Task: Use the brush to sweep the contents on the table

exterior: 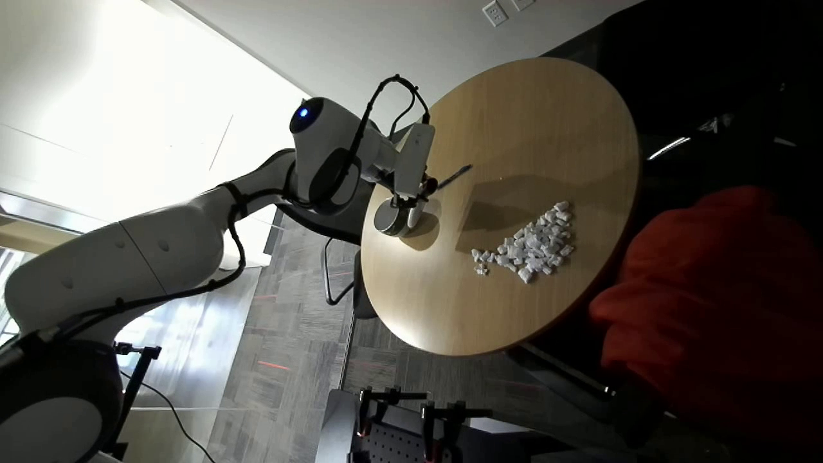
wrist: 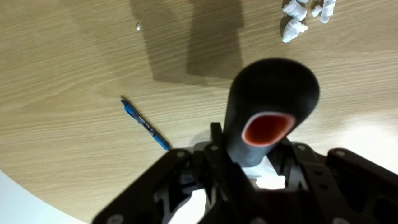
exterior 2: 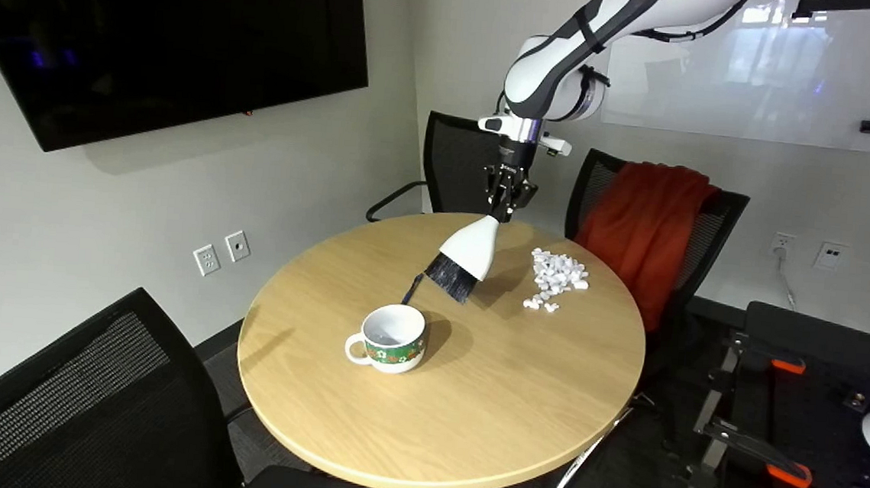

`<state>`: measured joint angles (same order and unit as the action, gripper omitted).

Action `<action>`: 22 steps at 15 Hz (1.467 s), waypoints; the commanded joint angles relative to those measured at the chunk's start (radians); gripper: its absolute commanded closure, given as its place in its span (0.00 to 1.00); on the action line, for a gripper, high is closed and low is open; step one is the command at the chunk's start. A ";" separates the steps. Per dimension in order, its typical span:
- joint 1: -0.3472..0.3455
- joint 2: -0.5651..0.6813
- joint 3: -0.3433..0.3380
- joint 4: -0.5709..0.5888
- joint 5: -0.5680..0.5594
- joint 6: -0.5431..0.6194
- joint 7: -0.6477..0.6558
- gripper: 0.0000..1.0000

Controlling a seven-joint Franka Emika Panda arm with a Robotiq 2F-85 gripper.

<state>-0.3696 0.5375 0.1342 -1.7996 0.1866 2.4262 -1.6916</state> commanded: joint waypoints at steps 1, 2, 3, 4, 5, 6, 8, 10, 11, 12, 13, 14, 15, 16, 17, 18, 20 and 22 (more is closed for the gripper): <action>0.021 -0.001 -0.024 0.002 0.017 -0.004 -0.010 0.63; 0.007 0.010 -0.011 0.016 0.031 -0.009 -0.039 0.88; -0.022 0.031 0.015 0.038 0.064 -0.023 -0.099 0.88; -0.040 0.051 0.030 0.053 0.090 -0.032 -0.153 0.88; -0.054 0.078 0.038 0.070 0.119 -0.027 -0.213 0.88; -0.066 0.098 0.044 0.080 0.146 -0.019 -0.265 0.88; -0.096 0.162 0.050 0.126 0.201 -0.015 -0.358 0.88; -0.129 0.219 0.060 0.173 0.255 -0.024 -0.429 0.88; -0.140 0.256 0.059 0.205 0.272 -0.025 -0.452 0.88; -0.149 0.284 0.059 0.232 0.284 -0.036 -0.468 0.88; -0.153 0.315 0.051 0.262 0.283 -0.043 -0.472 0.88; -0.156 0.338 0.047 0.285 0.281 -0.049 -0.475 0.88; -0.159 0.367 0.042 0.317 0.273 -0.064 -0.466 0.88; -0.159 0.389 0.039 0.340 0.265 -0.074 -0.456 0.88; -0.158 0.410 0.034 0.364 0.257 -0.085 -0.447 0.88; -0.154 0.431 0.028 0.387 0.248 -0.093 -0.438 0.88; -0.146 0.469 0.016 0.429 0.233 -0.112 -0.425 0.88; -0.136 0.500 0.004 0.467 0.221 -0.132 -0.408 0.88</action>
<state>-0.5268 0.9855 0.1600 -1.4214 0.4354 2.3469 -2.1353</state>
